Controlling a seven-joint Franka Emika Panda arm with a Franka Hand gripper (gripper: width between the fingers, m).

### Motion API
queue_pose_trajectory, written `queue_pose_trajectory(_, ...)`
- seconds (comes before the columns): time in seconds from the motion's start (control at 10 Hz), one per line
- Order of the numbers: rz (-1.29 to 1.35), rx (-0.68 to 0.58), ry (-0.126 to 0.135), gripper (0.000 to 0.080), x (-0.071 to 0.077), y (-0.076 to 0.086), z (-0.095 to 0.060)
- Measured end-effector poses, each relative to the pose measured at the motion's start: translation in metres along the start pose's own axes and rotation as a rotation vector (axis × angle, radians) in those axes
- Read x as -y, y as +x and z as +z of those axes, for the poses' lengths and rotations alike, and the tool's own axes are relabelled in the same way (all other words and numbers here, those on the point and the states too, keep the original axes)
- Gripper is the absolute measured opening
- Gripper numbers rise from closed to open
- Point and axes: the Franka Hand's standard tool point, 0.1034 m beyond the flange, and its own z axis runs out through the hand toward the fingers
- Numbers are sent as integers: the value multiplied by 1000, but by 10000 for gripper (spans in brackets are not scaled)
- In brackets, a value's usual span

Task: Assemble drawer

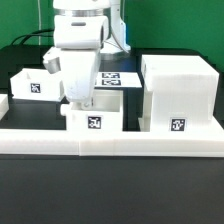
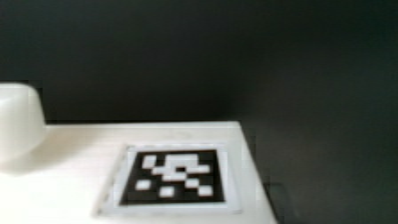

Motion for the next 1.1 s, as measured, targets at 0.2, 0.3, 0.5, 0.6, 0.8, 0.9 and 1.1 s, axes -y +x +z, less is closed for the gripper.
queue_pose_trajectory(0.2, 1, -2, -20, 42, 2, 1, 3)
queue_pose_trajectory(0.3, 2, -2, -17, 42, 2, 0, 3)
queue_pose_trajectory(0.5, -6, 3, -14, 42, 7, -3, 9)
queue_pose_trajectory(0.6, -36, 10, -4, 42, 11, 4, 16)
queue_pose_trajectory(0.8, -69, 19, -6, 42, 11, 16, 18)
queue_pose_trajectory(0.9, -78, 23, -7, 42, 11, 20, 18)
queue_pose_trajectory(1.1, -75, 23, -16, 42, 9, 19, 18)
